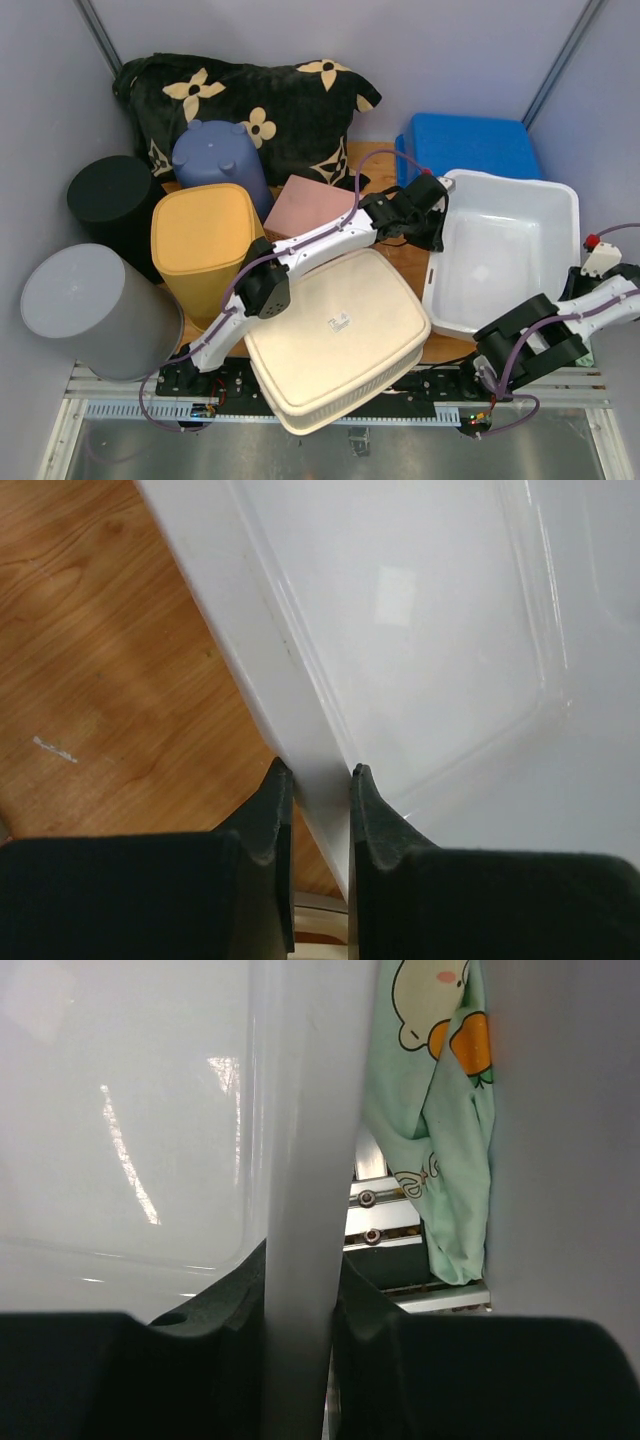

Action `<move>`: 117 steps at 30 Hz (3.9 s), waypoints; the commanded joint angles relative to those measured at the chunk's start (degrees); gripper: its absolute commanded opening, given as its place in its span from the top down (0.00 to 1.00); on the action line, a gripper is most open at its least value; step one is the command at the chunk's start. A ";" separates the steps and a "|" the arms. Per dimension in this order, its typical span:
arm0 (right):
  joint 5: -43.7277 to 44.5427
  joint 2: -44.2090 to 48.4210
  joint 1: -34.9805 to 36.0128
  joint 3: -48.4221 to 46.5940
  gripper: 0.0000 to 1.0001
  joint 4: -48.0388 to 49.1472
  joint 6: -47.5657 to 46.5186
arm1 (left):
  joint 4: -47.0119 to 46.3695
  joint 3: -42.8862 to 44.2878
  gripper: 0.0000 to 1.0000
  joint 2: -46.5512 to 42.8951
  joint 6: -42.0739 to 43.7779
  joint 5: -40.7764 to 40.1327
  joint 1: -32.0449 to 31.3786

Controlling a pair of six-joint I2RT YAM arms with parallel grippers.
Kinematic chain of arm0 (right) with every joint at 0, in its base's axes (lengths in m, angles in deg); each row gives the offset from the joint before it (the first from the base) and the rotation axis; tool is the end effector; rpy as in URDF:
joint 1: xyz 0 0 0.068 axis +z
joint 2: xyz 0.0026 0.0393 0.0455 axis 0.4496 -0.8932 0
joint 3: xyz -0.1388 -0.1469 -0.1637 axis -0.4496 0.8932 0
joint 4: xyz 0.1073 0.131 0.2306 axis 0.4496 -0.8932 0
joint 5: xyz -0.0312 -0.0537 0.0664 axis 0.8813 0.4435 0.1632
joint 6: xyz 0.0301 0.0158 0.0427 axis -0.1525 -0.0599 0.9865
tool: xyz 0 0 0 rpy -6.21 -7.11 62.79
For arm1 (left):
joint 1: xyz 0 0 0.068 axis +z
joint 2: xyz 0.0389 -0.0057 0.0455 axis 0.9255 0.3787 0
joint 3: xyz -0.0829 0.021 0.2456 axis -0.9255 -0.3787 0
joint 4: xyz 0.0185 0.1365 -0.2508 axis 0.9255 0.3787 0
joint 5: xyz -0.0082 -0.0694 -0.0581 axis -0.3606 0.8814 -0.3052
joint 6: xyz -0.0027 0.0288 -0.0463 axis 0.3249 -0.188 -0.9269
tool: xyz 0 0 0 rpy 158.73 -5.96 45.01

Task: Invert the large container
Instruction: Turn the container upside down at the center of the board.

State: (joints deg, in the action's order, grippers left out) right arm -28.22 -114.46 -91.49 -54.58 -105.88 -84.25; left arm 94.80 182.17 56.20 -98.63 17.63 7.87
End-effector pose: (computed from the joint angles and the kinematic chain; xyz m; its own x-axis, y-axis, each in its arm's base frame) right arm 0.1308 -0.2360 0.2390 -0.7886 0.1383 -0.5991 0.1764 0.9843 -0.0051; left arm 0.2747 -0.4790 0.2705 -0.7115 0.2879 -0.6410 0.6298 0.6658 -0.4001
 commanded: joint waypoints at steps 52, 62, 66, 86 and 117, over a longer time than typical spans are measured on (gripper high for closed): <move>49.88 25.15 48.29 -14.48 1.00 -8.11 8.41 | -2.44 -13.80 0.28 -8.58 21.68 -11.22 -10.00; 57.89 22.97 48.43 -22.56 1.00 -6.92 3.03 | -1.90 -26.83 0.09 -27.82 29.97 -16.35 -9.78; 64.26 22.71 50.01 -22.37 1.00 -3.57 -2.31 | -2.31 -33.38 0.09 -35.62 32.27 -15.36 -7.81; 77.87 25.08 54.26 -14.39 1.00 22.21 -32.38 | -3.49 -42.82 0.11 -49.25 35.08 -20.97 0.44; 63.05 31.99 75.64 2.39 0.99 -22.78 -7.14 | -0.58 -52.01 0.11 -62.34 37.97 -26.80 5.82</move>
State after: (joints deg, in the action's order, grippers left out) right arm 45.20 -80.21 -18.20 -54.19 -98.12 -95.29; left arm 94.01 130.26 -5.02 -61.50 -7.42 13.16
